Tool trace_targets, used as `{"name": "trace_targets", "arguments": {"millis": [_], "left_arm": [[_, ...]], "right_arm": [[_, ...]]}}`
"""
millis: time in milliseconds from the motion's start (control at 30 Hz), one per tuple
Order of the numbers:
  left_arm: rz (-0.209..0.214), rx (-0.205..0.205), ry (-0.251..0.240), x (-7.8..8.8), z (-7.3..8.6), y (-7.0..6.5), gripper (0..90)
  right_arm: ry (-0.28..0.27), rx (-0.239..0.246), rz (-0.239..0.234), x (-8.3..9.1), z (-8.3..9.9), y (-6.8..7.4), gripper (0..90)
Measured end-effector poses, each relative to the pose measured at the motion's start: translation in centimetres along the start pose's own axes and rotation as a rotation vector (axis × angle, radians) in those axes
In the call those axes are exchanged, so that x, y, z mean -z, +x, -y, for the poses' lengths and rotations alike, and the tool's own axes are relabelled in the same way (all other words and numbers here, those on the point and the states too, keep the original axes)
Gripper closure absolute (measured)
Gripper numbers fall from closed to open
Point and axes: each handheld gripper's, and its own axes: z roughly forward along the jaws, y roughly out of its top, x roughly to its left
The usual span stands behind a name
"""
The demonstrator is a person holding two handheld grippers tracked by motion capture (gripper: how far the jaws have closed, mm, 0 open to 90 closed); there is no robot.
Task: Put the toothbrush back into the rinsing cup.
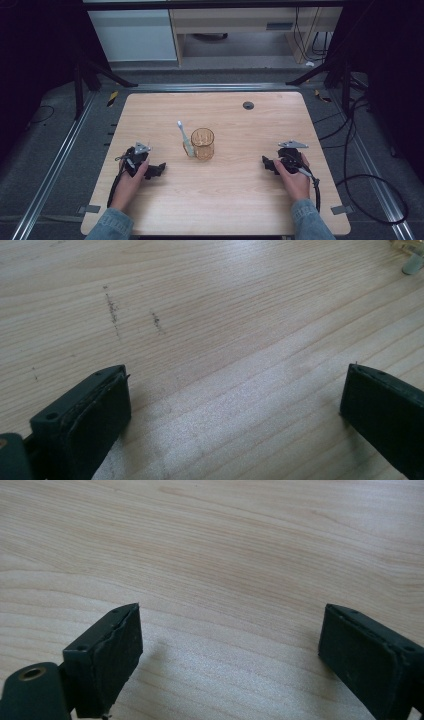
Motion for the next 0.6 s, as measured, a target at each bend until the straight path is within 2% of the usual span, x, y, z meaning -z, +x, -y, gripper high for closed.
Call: {"name": "trace_targets", "arguments": {"millis": [233, 300, 600], "left_arm": [[0.000, 0.000, 0.000, 0.00, 0.00, 0.00, 0.0], [0.000, 0.000, 0.000, 0.00, 0.00, 0.00, 0.0], [0.000, 0.001, -0.001, -0.01, 0.00, 0.00, 0.0]], "right_arm": [[0.016, 0.019, 0.014, -0.10, -0.01, 0.24, 9.5], [0.027, 0.053, 0.031, -0.19, 0.00, 0.51, 9.2], [0.025, 0.048, 0.044, -0.17, 0.06, 0.60, 8.5]]}}
